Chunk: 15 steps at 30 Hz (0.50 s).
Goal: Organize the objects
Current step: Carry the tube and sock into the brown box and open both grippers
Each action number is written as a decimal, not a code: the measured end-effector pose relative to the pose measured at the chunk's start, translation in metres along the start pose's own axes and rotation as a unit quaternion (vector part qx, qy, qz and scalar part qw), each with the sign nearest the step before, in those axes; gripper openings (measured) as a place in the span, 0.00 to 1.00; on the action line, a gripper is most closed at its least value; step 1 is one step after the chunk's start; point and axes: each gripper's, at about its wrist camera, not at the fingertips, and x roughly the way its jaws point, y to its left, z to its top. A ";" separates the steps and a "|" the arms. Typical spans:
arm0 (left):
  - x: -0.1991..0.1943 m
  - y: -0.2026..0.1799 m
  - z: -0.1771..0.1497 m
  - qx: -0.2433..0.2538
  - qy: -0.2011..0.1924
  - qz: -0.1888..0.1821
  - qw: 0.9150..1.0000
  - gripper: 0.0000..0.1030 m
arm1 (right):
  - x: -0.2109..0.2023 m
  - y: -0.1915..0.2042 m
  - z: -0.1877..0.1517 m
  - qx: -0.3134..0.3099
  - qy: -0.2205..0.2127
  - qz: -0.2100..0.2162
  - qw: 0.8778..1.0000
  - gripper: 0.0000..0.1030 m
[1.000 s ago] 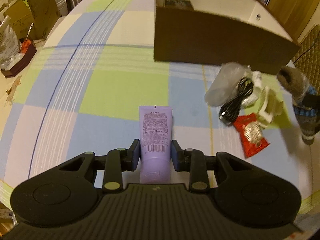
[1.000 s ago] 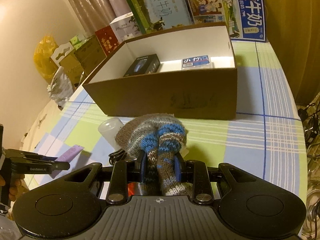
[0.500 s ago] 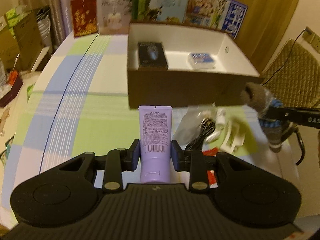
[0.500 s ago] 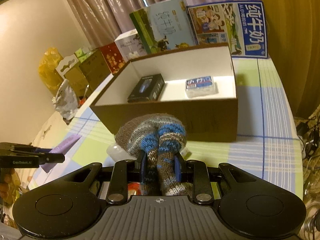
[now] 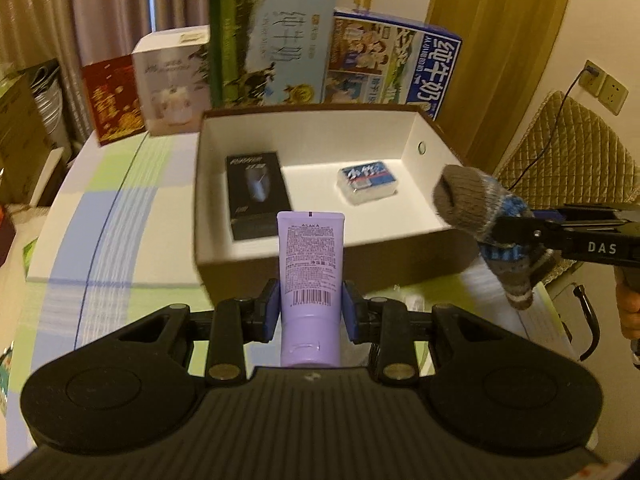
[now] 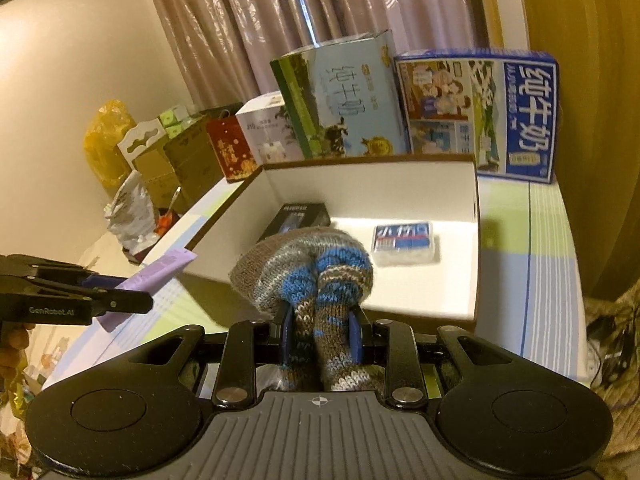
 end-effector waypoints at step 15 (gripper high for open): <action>0.080 -0.014 0.075 0.039 0.023 -0.016 0.999 0.26 | 0.052 -0.033 0.059 -0.051 0.003 -0.029 0.998 0.24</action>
